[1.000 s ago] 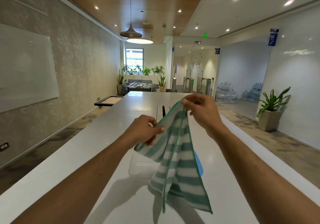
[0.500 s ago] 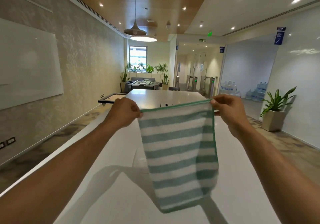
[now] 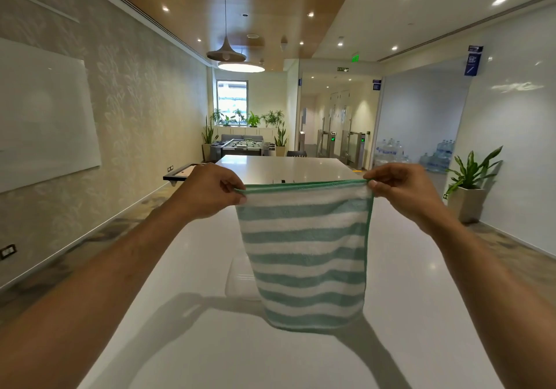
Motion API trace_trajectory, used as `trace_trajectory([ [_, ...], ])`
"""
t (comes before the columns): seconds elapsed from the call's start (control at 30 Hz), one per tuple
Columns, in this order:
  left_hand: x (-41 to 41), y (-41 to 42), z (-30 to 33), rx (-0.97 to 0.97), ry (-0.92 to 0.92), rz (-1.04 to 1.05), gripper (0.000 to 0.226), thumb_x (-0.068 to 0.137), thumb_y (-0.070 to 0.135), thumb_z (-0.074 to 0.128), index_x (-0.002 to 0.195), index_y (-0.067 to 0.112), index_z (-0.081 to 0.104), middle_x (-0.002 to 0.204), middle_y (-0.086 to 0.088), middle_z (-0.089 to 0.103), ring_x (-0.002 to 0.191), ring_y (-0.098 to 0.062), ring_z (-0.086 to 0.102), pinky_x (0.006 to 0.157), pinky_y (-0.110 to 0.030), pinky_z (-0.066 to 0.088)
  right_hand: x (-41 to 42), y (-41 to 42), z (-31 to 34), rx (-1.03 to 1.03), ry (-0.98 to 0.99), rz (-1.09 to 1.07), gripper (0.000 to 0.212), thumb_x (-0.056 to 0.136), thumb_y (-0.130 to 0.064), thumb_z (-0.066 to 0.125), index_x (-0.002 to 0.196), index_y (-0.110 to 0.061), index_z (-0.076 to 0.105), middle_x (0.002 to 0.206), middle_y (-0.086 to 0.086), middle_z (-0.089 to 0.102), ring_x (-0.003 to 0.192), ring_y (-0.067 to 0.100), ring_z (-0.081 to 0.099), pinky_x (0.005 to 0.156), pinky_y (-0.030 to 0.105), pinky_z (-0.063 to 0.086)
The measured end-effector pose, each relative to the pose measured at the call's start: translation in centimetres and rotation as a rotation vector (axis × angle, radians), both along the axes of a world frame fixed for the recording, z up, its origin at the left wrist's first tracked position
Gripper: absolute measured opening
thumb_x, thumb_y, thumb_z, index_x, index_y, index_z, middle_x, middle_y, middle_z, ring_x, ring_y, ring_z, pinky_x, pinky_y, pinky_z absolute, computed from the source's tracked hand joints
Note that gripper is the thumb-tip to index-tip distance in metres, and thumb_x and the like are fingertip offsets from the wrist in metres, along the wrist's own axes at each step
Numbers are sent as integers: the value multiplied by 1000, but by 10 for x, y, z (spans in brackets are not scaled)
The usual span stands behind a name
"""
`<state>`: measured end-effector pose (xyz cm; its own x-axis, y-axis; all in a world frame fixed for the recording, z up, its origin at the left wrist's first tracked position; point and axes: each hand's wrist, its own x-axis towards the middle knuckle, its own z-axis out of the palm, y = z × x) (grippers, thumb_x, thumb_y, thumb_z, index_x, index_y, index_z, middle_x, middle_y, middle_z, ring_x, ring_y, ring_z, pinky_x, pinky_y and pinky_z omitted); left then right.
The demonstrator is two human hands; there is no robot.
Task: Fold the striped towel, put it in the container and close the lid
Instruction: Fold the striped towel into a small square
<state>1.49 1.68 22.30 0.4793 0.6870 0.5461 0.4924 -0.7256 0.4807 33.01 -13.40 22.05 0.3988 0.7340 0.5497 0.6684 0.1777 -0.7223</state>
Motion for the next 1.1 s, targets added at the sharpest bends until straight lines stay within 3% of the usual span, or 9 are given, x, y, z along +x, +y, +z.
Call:
trace_trajectory([
  [0.13,-5,0,2,-21,10,0,3,80,22,77,83,23,76,72,17,66,67,2,60,60,-15,40,-1,0,-3,-25,-74,-48,18,84,-9,72,101,-13,74,99,7,73,93,20,68,91,39,56],
  [0.37,-4,-1,3,25,-82,52,13,83,17,73,95,15,76,77,10,67,68,3,57,59,-6,38,-4,-3,0,-56,-129,-74,18,84,-9,72,102,-13,73,102,7,71,93,18,66,91,36,55],
  [0.47,-4,0,2,-14,-125,51,23,83,16,73,103,18,64,77,2,69,68,-7,59,60,-19,43,-4,-3,0,-57,-135,-91,18,84,-9,71,102,-12,72,101,7,71,93,19,66,90,34,54],
  [0.63,6,-10,2,52,-107,55,14,91,11,61,101,6,70,93,-4,65,85,-17,56,74,-25,39,-5,0,1,-104,-189,-132,15,85,-8,69,100,-13,71,99,5,69,93,19,63,85,32,53],
  [0.8,21,-20,2,-26,-224,-12,4,96,17,53,96,15,57,95,-2,63,87,-18,57,63,-17,40,-16,4,-1,-234,-310,-229,25,77,-1,68,94,-20,72,103,6,72,94,21,65,88,38,56],
  [0.87,30,-23,1,-8,-228,-31,7,96,18,54,98,16,59,95,-2,65,87,-18,59,63,-16,40,-30,6,-2,-174,-297,-167,31,78,1,66,104,-16,72,104,2,71,94,16,65,84,23,52],
  [0.93,38,-28,-1,18,-214,-54,11,95,19,54,102,14,62,94,0,64,85,-13,58,64,-13,39,-52,9,-4,-82,-248,-48,23,86,-11,68,109,-14,71,100,-3,70,90,9,65,75,11,45],
  [1.0,46,-31,-1,29,-209,-87,13,94,19,56,103,14,65,91,4,64,80,-7,57,64,-10,38,-76,16,-7,-16,-182,59,22,87,-25,70,106,-15,71,95,-5,71,86,3,65,74,11,47],
  [1.1,54,-36,-1,41,-222,-125,13,90,20,63,99,15,70,87,6,68,76,-2,60,63,-6,40,-103,32,-13,60,-65,157,23,84,-30,73,101,-14,72,93,-2,74,84,6,68,77,20,53],
])
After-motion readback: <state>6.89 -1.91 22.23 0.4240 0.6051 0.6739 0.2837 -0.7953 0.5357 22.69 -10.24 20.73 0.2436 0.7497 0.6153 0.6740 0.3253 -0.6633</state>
